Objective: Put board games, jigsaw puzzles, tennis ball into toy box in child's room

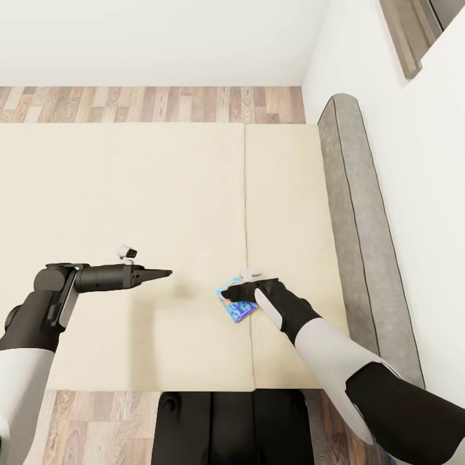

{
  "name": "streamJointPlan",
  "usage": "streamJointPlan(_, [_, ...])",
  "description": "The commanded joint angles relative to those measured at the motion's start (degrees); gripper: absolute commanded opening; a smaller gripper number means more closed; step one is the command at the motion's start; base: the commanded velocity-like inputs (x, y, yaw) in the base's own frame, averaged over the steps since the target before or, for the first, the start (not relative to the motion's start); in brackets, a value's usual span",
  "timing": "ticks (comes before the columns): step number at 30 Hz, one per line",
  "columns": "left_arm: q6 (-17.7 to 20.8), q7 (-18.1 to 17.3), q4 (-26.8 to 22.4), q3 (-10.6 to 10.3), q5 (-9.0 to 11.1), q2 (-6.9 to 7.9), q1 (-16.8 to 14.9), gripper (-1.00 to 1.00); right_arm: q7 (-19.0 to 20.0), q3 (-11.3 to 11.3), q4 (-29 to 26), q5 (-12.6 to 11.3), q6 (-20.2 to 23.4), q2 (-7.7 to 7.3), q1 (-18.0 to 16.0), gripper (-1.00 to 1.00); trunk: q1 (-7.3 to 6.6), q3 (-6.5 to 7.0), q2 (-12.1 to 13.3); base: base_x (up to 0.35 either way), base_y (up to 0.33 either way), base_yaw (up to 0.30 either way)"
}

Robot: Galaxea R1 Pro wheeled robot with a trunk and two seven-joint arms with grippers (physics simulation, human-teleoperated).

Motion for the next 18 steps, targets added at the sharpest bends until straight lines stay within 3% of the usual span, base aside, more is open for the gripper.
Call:
streamJointPlan(1, [0.6,-0.2,0.0,0.0,0.0,0.03,0.0,1.0,0.1,0.0,0.0,0.2,0.2,0.0,-0.1,1.0,0.03,-0.06,-0.1,0.0,0.01,0.0])
streamJointPlan(18, [0.6,-0.2,0.0,0.0,0.0,0.04,0.0,1.0,0.2,0.0,-0.1,0.2,0.4,0.0,-0.1,1.0,0.03,-0.06,-0.1,0.0,0.028,0.0])
